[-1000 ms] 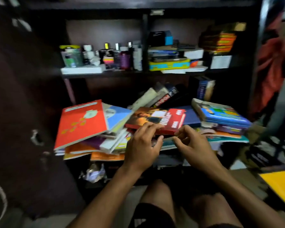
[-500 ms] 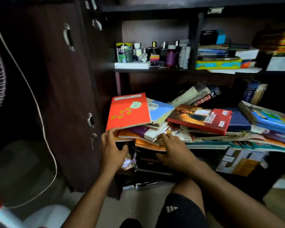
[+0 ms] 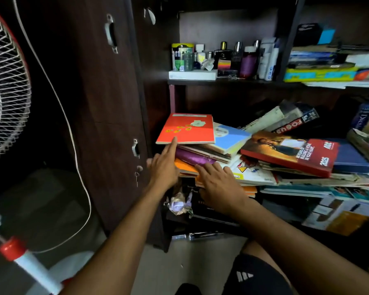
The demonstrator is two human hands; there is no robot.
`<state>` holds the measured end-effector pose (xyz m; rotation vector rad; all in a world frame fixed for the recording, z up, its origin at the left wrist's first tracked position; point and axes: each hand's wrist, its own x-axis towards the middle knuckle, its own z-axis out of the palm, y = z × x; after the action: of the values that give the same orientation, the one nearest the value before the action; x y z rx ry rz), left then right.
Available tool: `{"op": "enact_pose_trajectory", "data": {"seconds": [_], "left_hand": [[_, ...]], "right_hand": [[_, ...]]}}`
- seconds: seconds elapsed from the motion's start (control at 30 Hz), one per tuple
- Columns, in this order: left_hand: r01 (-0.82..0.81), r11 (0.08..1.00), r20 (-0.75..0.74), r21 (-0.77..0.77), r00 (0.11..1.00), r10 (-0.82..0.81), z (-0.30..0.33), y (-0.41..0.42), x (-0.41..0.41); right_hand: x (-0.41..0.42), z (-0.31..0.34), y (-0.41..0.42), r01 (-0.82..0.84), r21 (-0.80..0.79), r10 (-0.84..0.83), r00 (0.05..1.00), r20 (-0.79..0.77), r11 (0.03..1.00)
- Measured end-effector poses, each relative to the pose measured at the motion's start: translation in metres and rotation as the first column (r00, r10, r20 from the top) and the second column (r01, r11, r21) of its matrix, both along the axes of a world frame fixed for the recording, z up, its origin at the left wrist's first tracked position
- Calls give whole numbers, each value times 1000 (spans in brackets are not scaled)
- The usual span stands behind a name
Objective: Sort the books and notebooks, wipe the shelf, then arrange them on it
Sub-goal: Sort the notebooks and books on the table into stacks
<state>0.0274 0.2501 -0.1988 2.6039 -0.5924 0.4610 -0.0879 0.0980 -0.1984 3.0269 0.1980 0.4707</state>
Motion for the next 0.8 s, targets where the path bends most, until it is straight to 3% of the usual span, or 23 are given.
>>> {"op": "enact_pose_trajectory", "data": {"seconds": [0.1, 0.17, 0.2, 0.27, 0.3, 0.37, 0.43, 0.47, 0.67, 0.8], "left_hand": [[91, 964, 124, 248, 984, -125, 23, -1, 13], [173, 944, 82, 282, 976, -204, 27, 4, 26], [204, 958, 58, 203, 974, -220, 25, 7, 33], [180, 952, 25, -249, 983, -179, 11, 19, 40], [86, 869, -26, -487, 993, -113, -6, 26, 45], [-175, 729, -279, -662, 960, -23, -36, 38, 46], [-265, 717, -468, -644, 878, -95, -45, 37, 44], [-269, 727, -486, -632, 868, -102, -42, 34, 45], [-291, 844, -507, -451, 862, 26, -25, 18, 61], [-345, 844, -478, -411, 870, 122, -45, 22, 95]], "right_hand": [[10, 8, -14, 75, 43, -73, 996, -47, 996], [18, 11, -28, 185, 83, -175, 978, -115, 979], [20, 14, -35, 226, 104, -210, 967, -144, 969], [21, 17, -40, 247, 86, -231, 958, -169, 965], [19, 16, -39, 234, 66, -221, 962, -159, 970], [15, 11, -30, 161, 28, -157, 981, -117, 987], [15, 4, -17, 70, -37, -74, 991, -112, 997], [18, 0, -11, 40, -68, -48, 993, -112, 997], [28, -10, -11, 59, -102, -71, 991, -115, 993], [28, -18, -13, 65, -118, -78, 991, -107, 991]]}}
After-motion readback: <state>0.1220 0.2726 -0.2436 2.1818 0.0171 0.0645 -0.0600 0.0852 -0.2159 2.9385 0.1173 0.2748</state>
